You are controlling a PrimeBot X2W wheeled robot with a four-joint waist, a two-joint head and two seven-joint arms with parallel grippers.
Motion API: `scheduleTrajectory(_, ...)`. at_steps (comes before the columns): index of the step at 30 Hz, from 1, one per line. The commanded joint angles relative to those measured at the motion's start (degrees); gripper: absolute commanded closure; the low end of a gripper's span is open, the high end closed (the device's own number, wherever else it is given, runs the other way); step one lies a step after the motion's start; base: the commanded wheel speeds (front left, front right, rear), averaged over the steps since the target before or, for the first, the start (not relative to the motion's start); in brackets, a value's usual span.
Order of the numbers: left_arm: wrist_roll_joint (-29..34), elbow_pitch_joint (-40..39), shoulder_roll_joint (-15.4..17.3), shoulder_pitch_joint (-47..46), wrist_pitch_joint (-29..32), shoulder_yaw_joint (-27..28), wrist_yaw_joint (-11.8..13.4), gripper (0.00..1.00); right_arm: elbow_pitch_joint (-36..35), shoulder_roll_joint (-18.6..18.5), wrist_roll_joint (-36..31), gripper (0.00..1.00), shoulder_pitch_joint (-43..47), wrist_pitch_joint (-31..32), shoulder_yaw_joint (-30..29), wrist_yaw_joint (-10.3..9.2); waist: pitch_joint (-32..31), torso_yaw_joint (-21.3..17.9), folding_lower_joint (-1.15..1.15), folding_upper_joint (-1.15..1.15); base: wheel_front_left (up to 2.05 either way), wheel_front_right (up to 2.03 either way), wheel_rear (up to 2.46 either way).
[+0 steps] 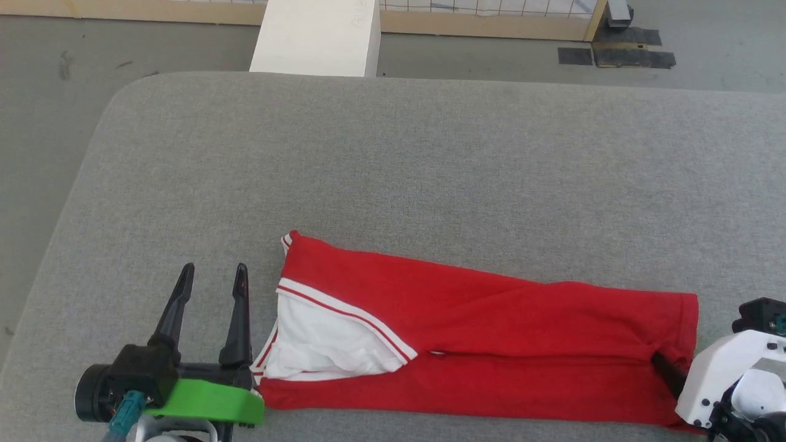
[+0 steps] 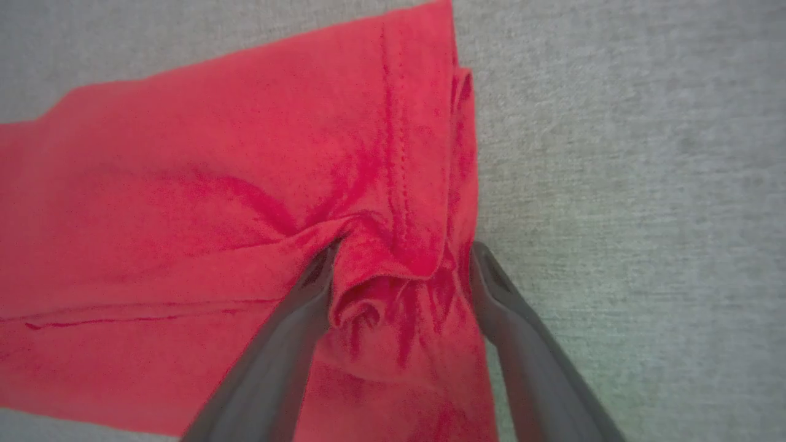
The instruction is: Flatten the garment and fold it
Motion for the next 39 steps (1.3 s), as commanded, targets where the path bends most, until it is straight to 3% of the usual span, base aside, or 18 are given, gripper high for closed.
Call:
scheduleTrajectory(1,0.6,0.3,-0.5,-0.5,-0.2,0.5,-0.4,0.0,3.3,3.7,1.6,1.0,1.3,1.7,4.2,0.52,-0.1,0.0,0.0,0.0,0.0,0.0,0.0)
scheduleTrajectory(5,0.8,0.8,-1.0,-0.8,-0.2,1.3,-0.9,0.0,2.8,3.7,3.3,1.0,1.4,1.1,5.2,0.52,-0.5,-0.3,0.0,0.0,0.0,0.0,0.0)
scheduleTrajectory(13,0.8,1.6,-1.6,-0.6,-0.2,1.9,-1.5,0.0,2.0,1.6,1.3,1.0,-0.3,-3.8,1.4,0.52,-2.0,-1.1,0.0,0.0,0.0,0.0,0.0)
scheduleTrajectory(27,-0.1,2.1,-1.9,-0.6,-0.2,1.3,-1.6,0.0,5.2,-10.6,-5.6,1.0,-3.2,-6.5,-10.0,0.52,-2.8,-1.5,0.0,0.0,0.0,0.0,0.0)
scheduleTrajectory(32,-0.5,2.4,-1.7,-0.4,-0.2,1.2,-1.6,0.0,4.5,-11.1,-5.0,1.0,-3.0,-5.8,-9.3,0.52,-3.7,-1.6,0.0,0.0,0.0,0.0,0.0)
scheduleTrajectory(39,-0.7,2.6,-1.7,0.7,-0.2,1.1,-1.6,0.0,-3.7,-9.2,-0.3,1.0,0.2,-1.7,-2.9,0.52,-5.8,-1.6,0.0,0.0,0.0,0.0,0.0)
